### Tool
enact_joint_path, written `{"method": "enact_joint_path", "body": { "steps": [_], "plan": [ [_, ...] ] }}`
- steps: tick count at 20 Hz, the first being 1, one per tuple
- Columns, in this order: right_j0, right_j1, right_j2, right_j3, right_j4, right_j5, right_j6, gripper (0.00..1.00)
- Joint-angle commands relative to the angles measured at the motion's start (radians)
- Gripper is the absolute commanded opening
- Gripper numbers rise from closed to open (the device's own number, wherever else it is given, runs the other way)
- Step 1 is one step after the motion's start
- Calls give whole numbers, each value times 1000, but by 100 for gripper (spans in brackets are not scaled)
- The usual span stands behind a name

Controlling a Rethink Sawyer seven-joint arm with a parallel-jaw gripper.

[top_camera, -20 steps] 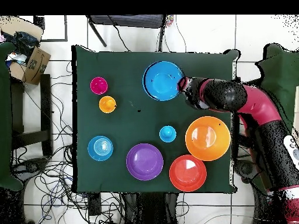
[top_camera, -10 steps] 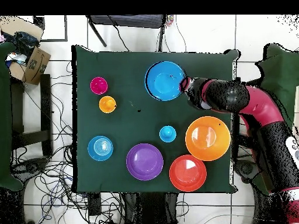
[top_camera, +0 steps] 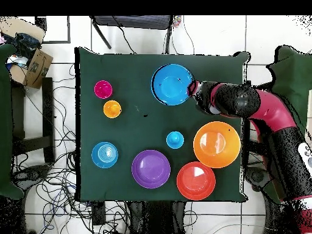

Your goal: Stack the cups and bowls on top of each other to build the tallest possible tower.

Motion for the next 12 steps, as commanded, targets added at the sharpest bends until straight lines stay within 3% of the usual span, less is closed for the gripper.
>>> {"method": "enact_joint_path", "body": {
  "steps": [1, 12],
  "plan": [
    [14, 20, 11, 26, -55, 16, -240, 0],
    [19, 26, 13, 32, -66, -12, -228, 0]
  ]
}}
